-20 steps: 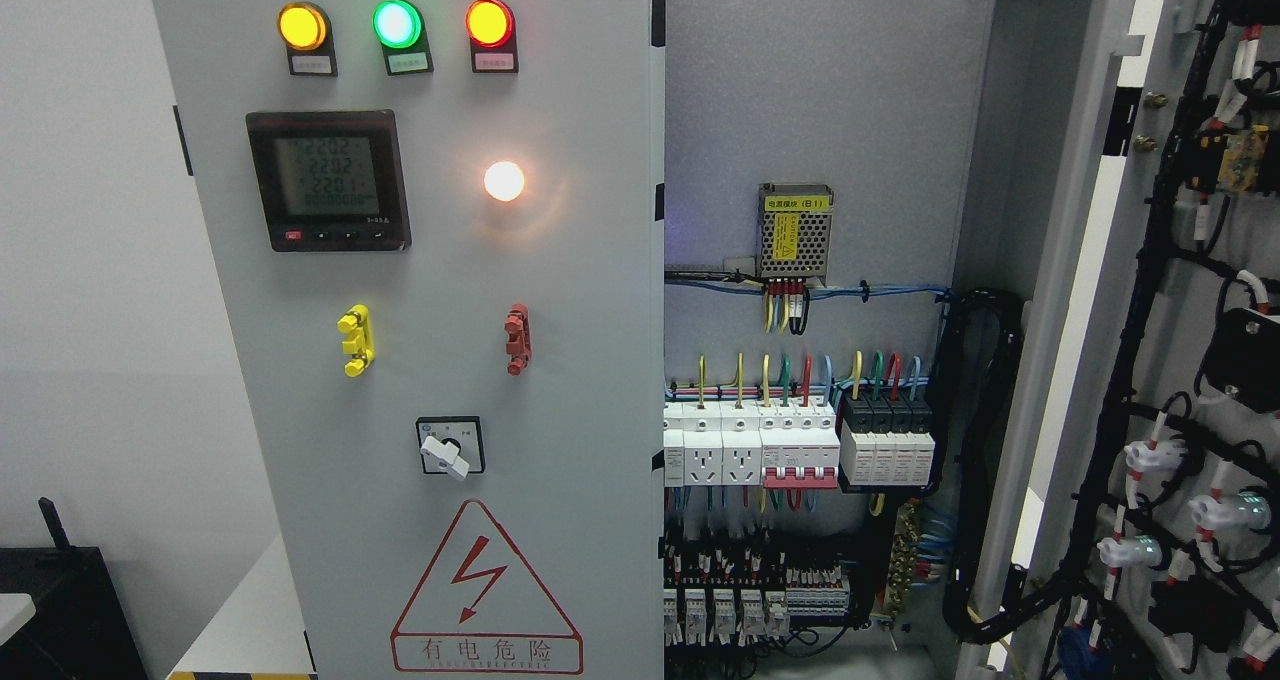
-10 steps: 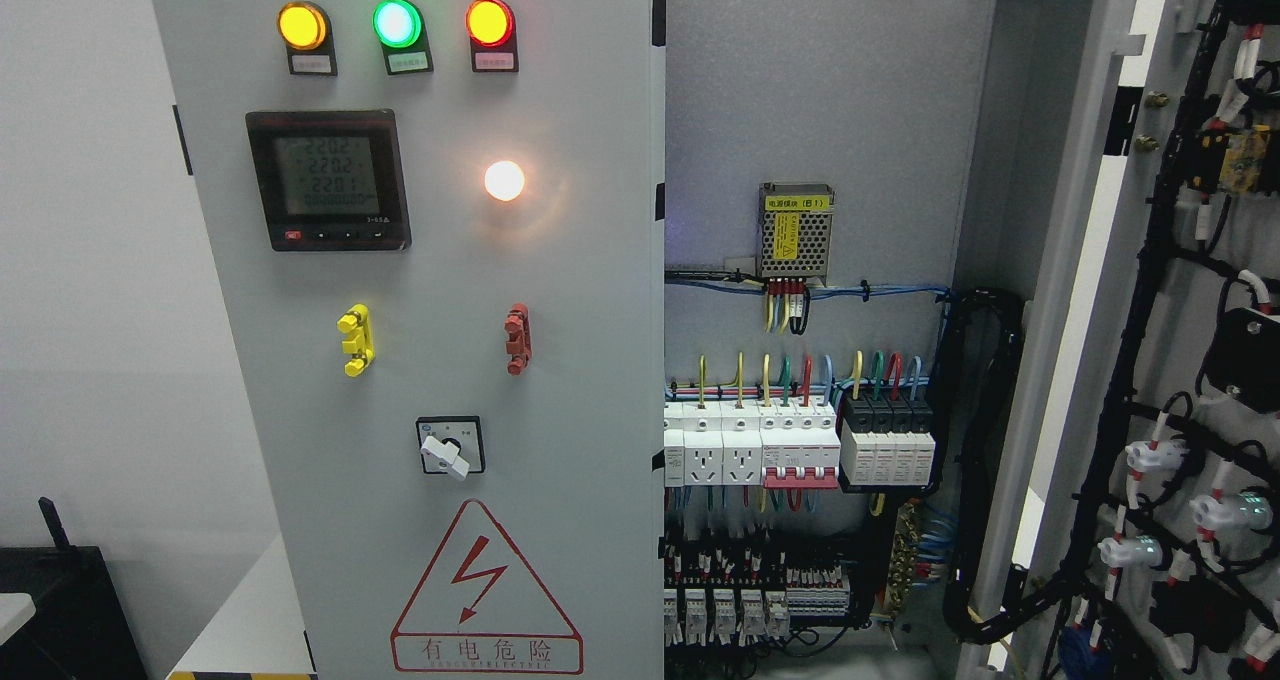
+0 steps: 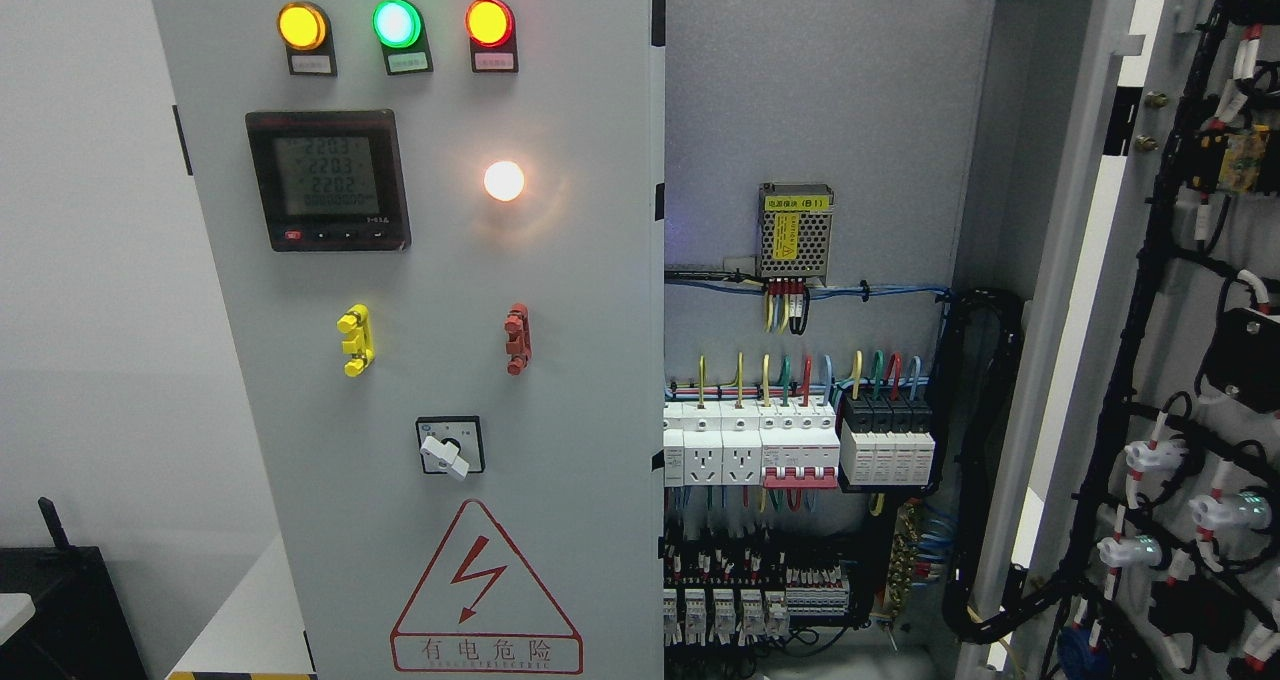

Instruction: Open door with both hands

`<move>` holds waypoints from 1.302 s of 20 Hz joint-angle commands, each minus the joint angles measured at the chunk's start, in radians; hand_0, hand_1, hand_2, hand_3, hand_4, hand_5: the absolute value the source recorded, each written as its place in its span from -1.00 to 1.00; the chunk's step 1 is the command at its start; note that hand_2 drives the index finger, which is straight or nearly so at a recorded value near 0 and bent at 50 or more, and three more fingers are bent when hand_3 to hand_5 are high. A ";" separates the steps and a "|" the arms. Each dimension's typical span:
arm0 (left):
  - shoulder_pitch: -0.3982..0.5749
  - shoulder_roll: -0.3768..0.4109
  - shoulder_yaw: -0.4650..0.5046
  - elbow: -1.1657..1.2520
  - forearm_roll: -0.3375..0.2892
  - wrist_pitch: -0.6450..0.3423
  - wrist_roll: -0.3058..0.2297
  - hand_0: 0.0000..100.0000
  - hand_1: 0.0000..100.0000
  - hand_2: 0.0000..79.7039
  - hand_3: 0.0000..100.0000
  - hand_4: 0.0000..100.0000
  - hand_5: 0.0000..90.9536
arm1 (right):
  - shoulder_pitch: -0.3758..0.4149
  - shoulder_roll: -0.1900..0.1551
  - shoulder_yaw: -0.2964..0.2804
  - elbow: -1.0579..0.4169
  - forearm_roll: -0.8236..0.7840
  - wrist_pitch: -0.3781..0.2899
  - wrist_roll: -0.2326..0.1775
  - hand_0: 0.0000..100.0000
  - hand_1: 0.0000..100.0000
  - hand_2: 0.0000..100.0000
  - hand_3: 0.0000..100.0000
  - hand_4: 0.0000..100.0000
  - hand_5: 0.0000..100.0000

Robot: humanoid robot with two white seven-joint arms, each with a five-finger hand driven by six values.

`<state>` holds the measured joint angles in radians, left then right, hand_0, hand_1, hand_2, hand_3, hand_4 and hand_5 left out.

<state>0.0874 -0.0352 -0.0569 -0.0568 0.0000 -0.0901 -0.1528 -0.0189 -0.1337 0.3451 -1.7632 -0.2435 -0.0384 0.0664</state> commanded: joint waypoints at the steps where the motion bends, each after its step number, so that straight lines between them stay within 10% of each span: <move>1: 0.000 0.000 0.000 0.000 0.020 0.000 -0.001 -1.00 -1.00 -1.00 -1.00 -0.94 -1.00 | -0.053 0.043 0.006 0.024 0.004 0.031 0.000 -0.79 -1.00 -1.00 -1.00 -1.00 -1.00; 26: 0.000 0.000 0.000 0.000 0.020 0.000 -0.001 -1.00 -1.00 -1.00 -1.00 -0.94 -1.00 | -0.239 0.109 0.002 0.051 0.004 0.178 0.000 -0.79 -1.00 -1.00 -1.00 -1.00 -1.00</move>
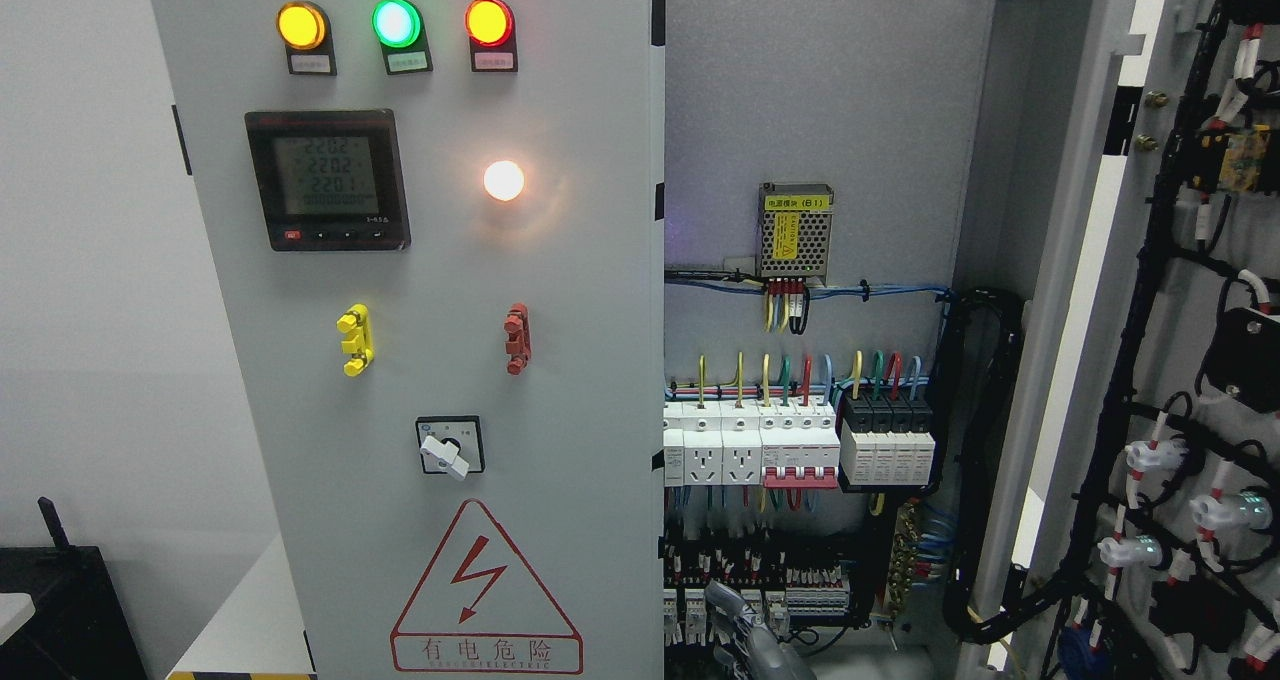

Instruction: Open door with both hands

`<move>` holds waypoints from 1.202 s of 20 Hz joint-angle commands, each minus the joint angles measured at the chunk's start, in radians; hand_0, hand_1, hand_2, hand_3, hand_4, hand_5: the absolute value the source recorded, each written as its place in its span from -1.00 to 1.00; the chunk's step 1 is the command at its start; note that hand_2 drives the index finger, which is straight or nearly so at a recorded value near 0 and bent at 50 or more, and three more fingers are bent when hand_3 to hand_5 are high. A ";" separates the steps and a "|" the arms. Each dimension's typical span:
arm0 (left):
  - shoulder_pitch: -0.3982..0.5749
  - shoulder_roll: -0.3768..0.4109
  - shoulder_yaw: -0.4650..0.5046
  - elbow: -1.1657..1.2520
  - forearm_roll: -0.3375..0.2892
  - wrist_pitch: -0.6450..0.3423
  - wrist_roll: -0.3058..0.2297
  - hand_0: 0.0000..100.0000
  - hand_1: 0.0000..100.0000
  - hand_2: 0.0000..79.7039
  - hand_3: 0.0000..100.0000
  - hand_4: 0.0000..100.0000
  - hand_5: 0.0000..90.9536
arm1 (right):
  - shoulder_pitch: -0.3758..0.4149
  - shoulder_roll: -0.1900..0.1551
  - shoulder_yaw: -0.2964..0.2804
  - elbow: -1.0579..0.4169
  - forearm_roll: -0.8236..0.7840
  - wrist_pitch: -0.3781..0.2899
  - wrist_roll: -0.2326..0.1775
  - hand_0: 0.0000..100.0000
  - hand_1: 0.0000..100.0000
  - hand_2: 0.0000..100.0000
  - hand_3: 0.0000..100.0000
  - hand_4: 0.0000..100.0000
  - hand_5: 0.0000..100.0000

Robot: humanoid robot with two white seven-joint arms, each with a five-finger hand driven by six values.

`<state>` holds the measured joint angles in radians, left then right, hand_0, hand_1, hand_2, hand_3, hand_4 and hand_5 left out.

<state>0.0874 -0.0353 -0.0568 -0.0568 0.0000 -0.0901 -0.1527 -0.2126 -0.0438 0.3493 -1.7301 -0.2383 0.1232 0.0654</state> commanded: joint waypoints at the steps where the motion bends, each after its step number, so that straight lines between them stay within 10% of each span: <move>1: 0.000 0.000 0.000 0.000 0.020 0.000 -0.001 -1.00 -1.00 -1.00 -1.00 -0.94 -1.00 | -0.056 0.019 -0.003 0.026 -0.001 0.019 0.001 -0.79 -1.00 -1.00 -1.00 -1.00 -1.00; 24: 0.000 0.000 0.000 0.000 0.020 0.000 -0.001 -1.00 -1.00 -1.00 -1.00 -0.94 -1.00 | -0.174 0.015 -0.001 0.181 -0.012 0.019 0.005 -0.79 -1.00 -1.00 -1.00 -1.00 -1.00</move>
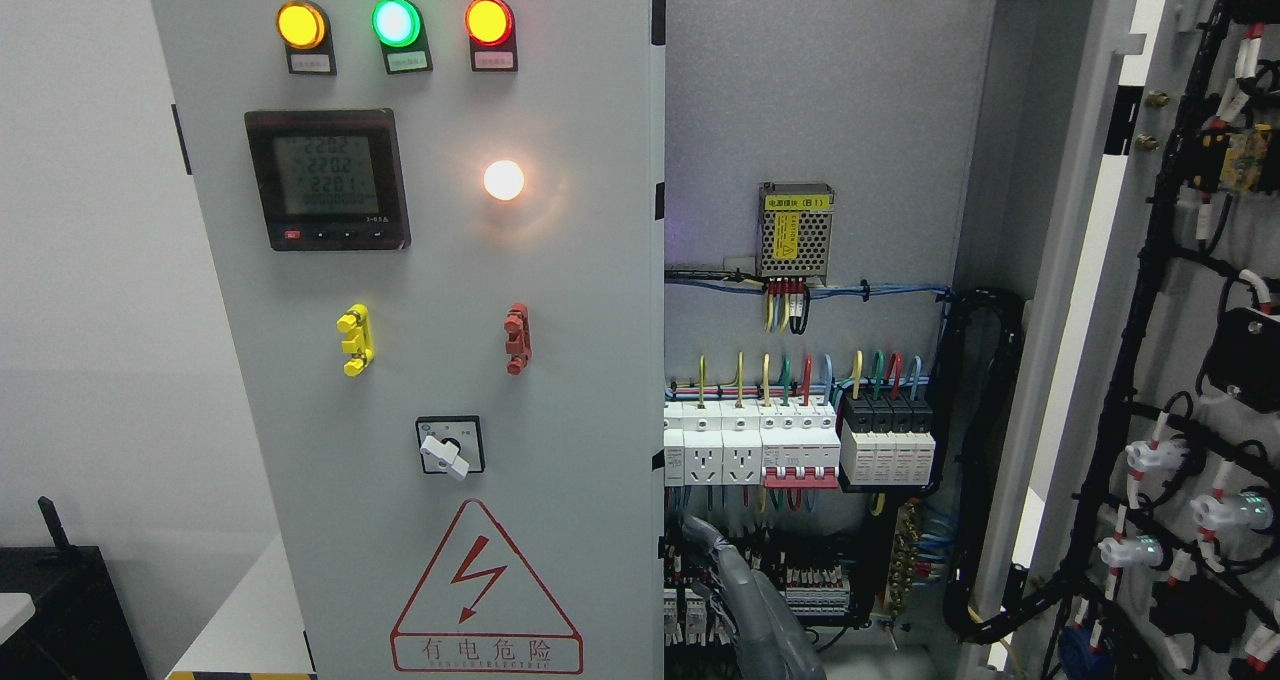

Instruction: Open door with both hands

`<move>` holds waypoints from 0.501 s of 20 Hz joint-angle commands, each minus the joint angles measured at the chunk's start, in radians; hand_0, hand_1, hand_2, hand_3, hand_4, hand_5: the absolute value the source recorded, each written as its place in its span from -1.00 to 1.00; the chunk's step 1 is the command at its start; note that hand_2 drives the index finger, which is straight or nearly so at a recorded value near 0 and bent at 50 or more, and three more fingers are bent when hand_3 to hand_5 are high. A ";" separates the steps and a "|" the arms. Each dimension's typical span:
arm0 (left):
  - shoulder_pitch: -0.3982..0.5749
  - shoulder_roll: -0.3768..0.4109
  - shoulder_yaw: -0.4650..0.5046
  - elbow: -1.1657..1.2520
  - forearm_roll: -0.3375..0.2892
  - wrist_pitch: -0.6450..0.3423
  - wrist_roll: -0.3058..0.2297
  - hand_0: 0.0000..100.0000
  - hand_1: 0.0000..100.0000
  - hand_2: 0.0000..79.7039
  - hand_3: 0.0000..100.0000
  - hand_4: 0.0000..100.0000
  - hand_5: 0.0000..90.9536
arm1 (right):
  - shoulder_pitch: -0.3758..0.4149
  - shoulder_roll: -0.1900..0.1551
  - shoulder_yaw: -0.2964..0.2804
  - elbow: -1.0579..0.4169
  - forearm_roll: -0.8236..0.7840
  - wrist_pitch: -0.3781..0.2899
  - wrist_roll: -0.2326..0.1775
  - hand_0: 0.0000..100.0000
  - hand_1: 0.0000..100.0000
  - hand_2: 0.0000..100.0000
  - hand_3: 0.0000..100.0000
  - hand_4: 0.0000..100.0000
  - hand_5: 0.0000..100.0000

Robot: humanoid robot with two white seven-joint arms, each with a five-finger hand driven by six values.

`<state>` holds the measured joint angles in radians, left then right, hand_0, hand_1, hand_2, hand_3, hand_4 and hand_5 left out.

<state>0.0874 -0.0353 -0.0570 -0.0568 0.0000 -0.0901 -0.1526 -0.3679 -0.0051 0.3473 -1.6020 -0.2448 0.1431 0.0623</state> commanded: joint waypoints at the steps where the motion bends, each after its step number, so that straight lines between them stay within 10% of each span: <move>1: 0.000 0.000 0.000 0.000 0.020 0.000 -0.001 -1.00 -1.00 -1.00 -1.00 -0.94 -1.00 | -0.020 -0.024 0.001 0.056 -0.007 0.000 0.010 -0.79 -1.00 -1.00 -1.00 -1.00 -1.00; 10: 0.000 0.000 0.000 0.000 0.020 0.000 -0.001 -1.00 -1.00 -1.00 -1.00 -0.94 -1.00 | -0.052 -0.030 0.001 0.074 -0.011 0.000 0.011 -0.79 -1.00 -1.00 -1.00 -1.00 -1.00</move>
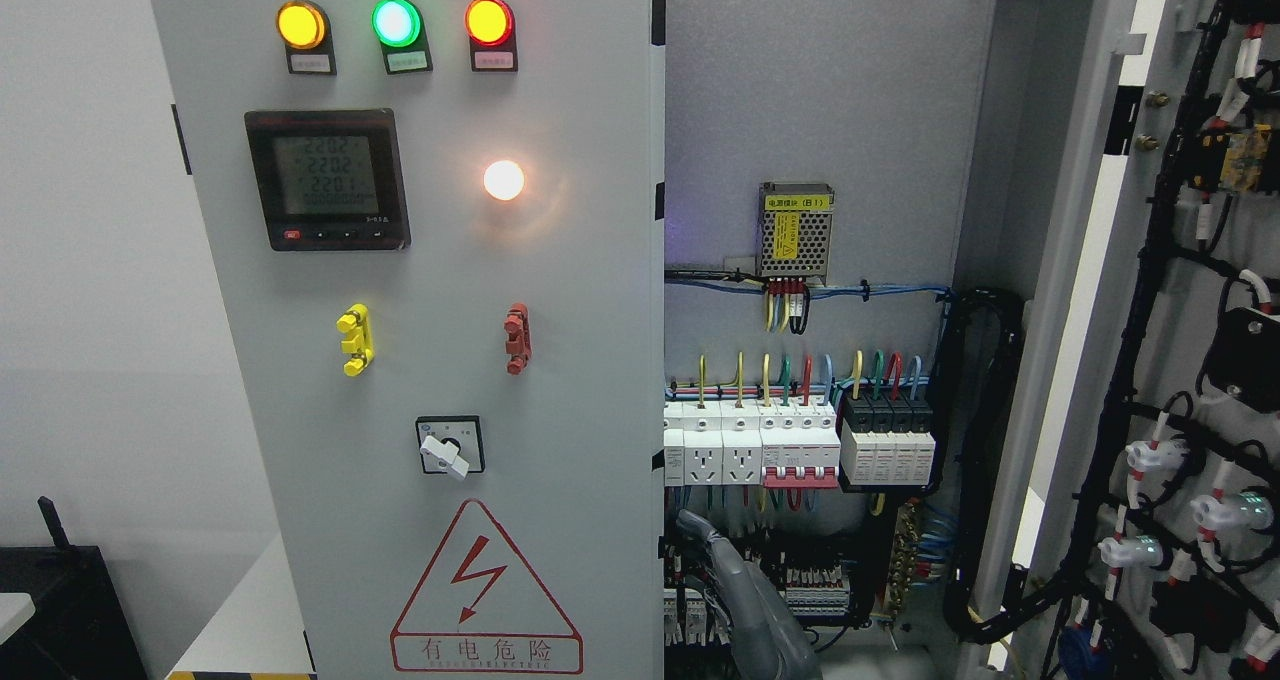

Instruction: Open door with both hands

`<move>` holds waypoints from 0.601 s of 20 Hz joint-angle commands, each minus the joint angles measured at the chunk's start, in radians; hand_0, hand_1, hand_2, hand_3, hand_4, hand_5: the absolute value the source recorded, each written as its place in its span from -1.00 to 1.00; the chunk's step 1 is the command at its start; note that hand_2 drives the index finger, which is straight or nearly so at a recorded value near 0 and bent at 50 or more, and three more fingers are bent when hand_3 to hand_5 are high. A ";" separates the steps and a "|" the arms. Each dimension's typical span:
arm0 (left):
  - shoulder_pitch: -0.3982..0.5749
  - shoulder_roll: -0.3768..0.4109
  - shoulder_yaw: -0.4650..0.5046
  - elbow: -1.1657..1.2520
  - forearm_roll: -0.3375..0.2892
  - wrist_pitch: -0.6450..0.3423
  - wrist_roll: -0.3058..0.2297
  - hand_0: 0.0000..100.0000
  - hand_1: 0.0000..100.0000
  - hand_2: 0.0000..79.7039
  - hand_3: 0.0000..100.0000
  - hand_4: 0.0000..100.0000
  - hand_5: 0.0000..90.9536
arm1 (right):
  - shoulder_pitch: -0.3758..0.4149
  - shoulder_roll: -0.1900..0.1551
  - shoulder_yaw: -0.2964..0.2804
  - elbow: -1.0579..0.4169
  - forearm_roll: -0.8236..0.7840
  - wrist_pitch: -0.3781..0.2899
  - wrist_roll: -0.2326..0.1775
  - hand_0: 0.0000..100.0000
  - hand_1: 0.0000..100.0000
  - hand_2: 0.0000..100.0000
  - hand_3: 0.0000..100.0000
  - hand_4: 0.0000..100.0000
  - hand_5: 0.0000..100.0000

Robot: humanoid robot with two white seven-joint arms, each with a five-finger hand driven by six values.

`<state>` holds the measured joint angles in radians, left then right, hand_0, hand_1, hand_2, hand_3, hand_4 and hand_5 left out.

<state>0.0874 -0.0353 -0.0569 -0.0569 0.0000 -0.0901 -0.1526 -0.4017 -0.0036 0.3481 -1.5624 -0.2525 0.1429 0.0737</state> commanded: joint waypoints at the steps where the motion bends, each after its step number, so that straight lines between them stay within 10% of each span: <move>1: 0.000 0.000 0.000 0.000 0.020 0.000 -0.001 -1.00 -1.00 -1.00 -1.00 -0.94 -1.00 | -0.020 -0.033 0.000 0.039 -0.004 0.000 0.000 -0.79 -1.00 -1.00 -1.00 -1.00 -1.00; 12: 0.000 0.000 0.000 0.000 0.020 0.000 -0.001 -1.00 -1.00 -1.00 -1.00 -0.94 -1.00 | -0.029 -0.033 0.003 0.045 -0.005 0.000 0.001 -0.79 -1.00 -1.00 -1.00 -1.00 -1.00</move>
<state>0.0874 -0.0353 -0.0569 -0.0568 0.0000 -0.0901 -0.1525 -0.4269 -0.0253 0.3490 -1.5323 -0.2567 0.1428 0.0748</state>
